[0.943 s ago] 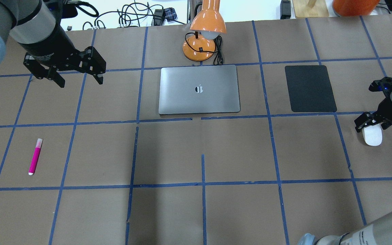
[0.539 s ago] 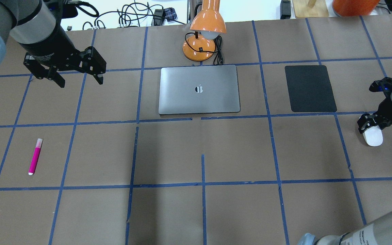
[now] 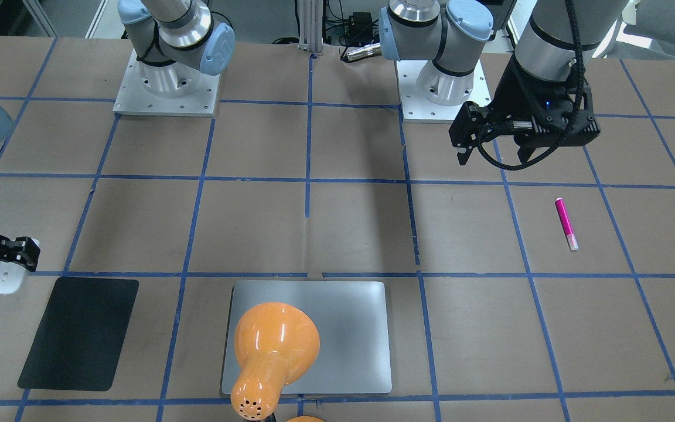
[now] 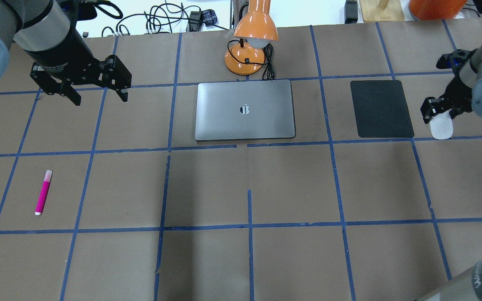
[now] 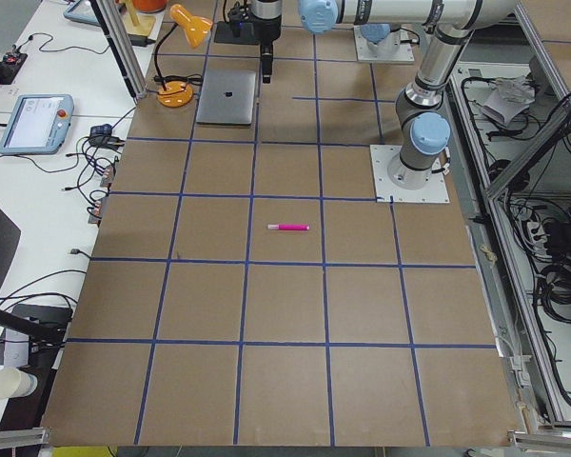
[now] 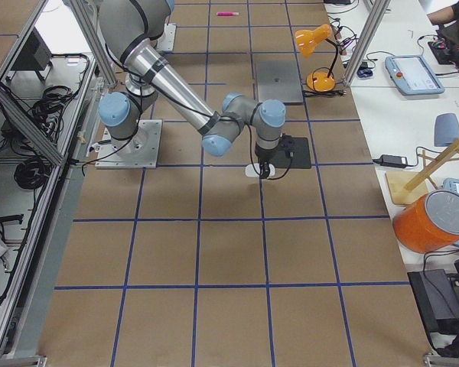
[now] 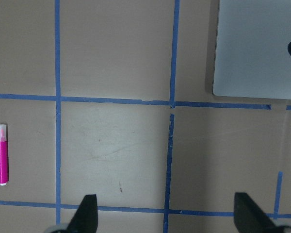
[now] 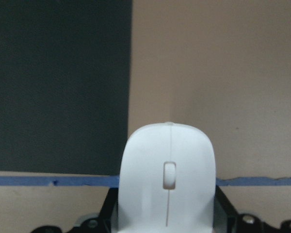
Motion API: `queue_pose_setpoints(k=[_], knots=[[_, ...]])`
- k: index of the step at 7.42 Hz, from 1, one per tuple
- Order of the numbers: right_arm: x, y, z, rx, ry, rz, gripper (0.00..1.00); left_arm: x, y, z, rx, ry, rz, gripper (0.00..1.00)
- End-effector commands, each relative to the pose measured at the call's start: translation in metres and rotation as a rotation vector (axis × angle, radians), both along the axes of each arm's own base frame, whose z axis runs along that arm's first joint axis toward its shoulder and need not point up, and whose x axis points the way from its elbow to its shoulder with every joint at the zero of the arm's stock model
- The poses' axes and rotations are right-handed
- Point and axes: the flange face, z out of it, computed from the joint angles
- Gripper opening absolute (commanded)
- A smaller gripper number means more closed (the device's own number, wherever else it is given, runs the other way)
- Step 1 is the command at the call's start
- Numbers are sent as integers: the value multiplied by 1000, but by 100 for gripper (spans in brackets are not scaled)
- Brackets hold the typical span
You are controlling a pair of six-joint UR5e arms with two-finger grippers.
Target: Place pen and mouse around notebook
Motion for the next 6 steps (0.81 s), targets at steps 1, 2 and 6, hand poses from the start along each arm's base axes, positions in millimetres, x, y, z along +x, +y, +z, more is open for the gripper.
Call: queue_pose_setpoints(k=[1,2,6], knots=[[70,-43,-29,16,-15,-54,21,-1,0,0,1,2,-1,100],[78,-63,-47,-1,-14,-45,21,-1,1,0,-1,1,-1,100],[86,-70,-65,25,-25,-25,61,0,1,1,-2,0,0,100]])
